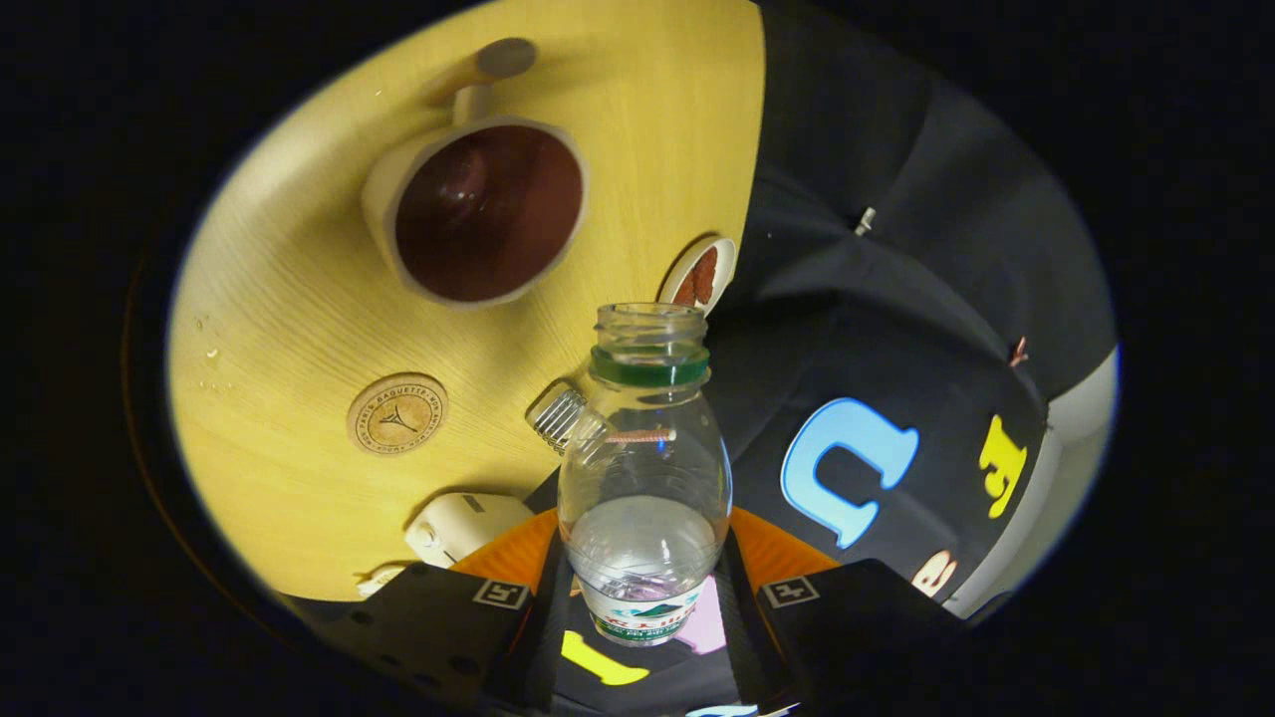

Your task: Take the bottle from table, then pour the juice into the cup, finally place the bottle on the coaster

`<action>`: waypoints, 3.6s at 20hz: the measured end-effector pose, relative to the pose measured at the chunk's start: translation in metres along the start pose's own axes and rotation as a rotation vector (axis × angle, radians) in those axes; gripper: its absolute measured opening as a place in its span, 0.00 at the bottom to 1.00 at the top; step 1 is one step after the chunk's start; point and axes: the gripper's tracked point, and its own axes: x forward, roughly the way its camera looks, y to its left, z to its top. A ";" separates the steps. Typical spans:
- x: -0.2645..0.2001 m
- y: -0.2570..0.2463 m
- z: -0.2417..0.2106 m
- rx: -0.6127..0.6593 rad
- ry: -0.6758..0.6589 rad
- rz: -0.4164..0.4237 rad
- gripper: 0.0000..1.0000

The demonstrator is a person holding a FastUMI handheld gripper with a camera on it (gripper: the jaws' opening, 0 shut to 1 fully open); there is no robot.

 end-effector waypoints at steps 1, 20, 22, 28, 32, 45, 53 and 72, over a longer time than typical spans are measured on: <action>-0.004 -0.003 -0.003 0.072 0.007 0.011 0.69; -0.039 -0.063 -0.073 1.336 -0.013 0.065 0.70; -0.035 -0.061 -0.073 1.465 -0.064 0.062 0.70; -0.021 -0.044 -0.066 1.781 -0.218 0.078 0.70; -0.004 -0.015 -0.064 1.908 -0.289 0.049 0.70; 0.058 0.072 -0.043 1.991 -0.240 0.048 0.72; 0.061 0.090 -0.046 2.007 -0.241 0.052 0.75; 0.037 0.100 -0.040 1.983 -0.195 0.103 1.00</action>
